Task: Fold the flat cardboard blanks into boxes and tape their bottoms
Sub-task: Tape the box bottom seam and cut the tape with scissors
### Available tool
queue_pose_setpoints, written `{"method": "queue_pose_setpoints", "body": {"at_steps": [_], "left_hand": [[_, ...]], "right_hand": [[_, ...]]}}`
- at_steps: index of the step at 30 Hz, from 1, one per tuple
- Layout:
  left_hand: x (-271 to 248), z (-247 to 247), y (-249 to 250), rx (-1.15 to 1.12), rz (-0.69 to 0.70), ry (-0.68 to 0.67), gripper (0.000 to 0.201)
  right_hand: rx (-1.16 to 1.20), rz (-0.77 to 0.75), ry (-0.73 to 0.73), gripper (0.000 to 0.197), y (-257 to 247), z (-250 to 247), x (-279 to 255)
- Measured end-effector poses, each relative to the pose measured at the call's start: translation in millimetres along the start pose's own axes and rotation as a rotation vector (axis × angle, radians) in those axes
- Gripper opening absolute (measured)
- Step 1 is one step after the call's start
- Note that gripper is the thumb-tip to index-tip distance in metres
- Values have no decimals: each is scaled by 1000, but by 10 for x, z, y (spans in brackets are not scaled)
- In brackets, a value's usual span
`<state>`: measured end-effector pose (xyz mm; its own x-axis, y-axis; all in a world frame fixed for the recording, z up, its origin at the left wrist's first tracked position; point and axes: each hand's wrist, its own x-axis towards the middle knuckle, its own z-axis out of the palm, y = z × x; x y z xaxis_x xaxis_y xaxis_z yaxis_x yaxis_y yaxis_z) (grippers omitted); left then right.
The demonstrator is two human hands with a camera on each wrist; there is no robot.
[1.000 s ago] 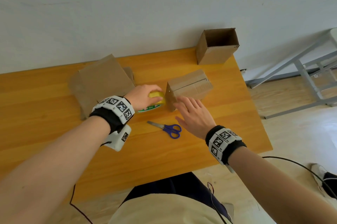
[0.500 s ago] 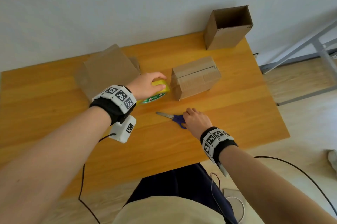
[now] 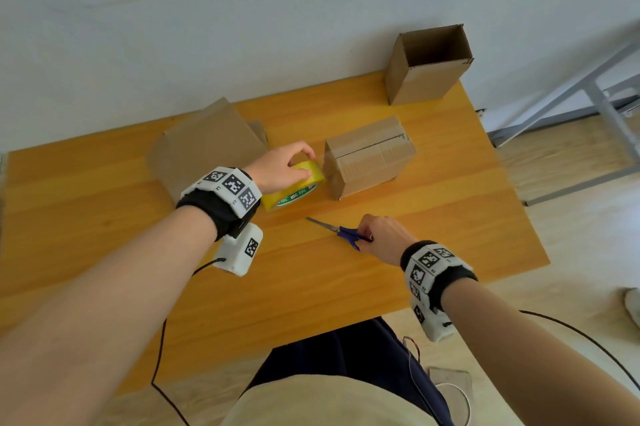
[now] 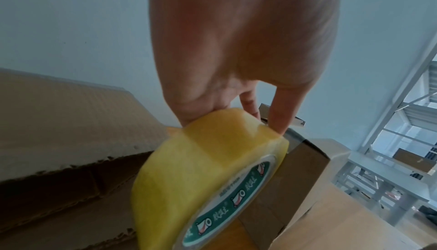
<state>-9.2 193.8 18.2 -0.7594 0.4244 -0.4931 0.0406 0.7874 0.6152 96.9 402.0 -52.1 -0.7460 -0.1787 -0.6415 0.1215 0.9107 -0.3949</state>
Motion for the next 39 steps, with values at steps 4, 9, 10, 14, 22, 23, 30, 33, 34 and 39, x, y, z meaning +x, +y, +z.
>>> {"method": "queue_pose_setpoints", "body": {"at_steps": [4,9,10,14,22,23,30,33,34,39], "left_hand": [[-3,-10,52,-12,-18,-22,32],[25,-22,56,4,-12,-22,33],[31,-20,57,14,-6,-19,33],[47,-12,60,35,-1,7,35],[44,-33,20,49,8,33,33],[43,-37,18,51,10,33,33],[51,-32,25,54,8,37,32],[61,-35,14,51,5,46,31],[68,-39,9,51,3,47,31],[98,-43,-6,45,4,48,31]], "right_hand": [[460,29,-59,18,104,-96,-156],[833,94,-147,33,91,-183,-302],[878,102,-164,32,84,-193,-315],[1010,68,-148,34,19,-249,-334],[1002,30,-110,39,-149,-343,-263],[995,30,-97,39,-159,-349,-253],[977,10,-46,34,-234,-391,-226],[970,9,-25,33,-256,-404,-218],[967,10,-17,33,-259,-407,-220],[962,10,1,33,-253,-421,-230]]}}
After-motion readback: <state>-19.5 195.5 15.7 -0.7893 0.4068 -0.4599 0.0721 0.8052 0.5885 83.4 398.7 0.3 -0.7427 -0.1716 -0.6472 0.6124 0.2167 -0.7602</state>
